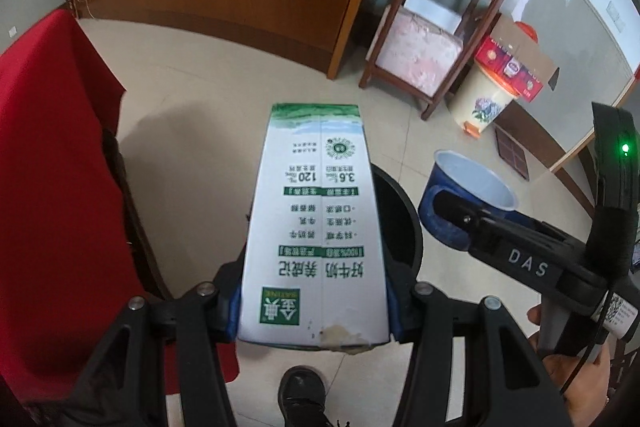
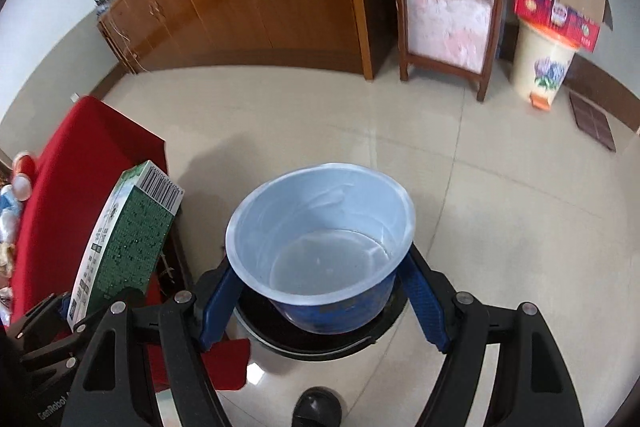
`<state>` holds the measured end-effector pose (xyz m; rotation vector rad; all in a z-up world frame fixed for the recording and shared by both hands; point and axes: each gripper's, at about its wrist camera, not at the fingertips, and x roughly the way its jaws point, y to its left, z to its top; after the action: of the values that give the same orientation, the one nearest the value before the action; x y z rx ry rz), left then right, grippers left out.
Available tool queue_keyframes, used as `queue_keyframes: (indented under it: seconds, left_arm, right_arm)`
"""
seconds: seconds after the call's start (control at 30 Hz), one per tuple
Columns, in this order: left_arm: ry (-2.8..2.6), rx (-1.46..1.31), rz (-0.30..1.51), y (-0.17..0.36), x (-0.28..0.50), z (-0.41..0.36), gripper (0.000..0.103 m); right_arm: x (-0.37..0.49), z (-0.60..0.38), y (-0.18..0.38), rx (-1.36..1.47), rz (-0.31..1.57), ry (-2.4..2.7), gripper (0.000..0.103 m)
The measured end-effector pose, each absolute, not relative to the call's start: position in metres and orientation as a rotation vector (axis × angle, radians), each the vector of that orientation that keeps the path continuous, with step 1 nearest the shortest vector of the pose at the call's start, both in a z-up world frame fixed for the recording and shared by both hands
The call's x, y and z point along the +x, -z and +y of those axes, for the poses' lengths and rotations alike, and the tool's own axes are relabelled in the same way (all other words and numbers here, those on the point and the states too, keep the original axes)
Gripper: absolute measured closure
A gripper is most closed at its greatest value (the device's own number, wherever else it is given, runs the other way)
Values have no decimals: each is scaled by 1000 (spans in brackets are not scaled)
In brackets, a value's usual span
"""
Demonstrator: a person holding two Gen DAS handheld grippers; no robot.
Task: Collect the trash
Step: 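Open both tools to drop the carton and bowl into the bin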
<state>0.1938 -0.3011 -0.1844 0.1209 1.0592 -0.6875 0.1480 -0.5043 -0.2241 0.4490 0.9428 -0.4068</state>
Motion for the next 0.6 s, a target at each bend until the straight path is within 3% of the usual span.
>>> queue_keyframes:
  seconds: [0.37,0.47,0.6]
  left_arm:
    - [694,114,1193,233,215,-327,48]
    - [690,101,1229,240,221,-329,41]
    - [686,102,1206,234,222,-327,30]
  right_arm:
    - [176,-533,265,496,1048,414,24]
    - [181,-542,267,522,1058,427,18]
    - [176,-549,254,548,1007,454,18]
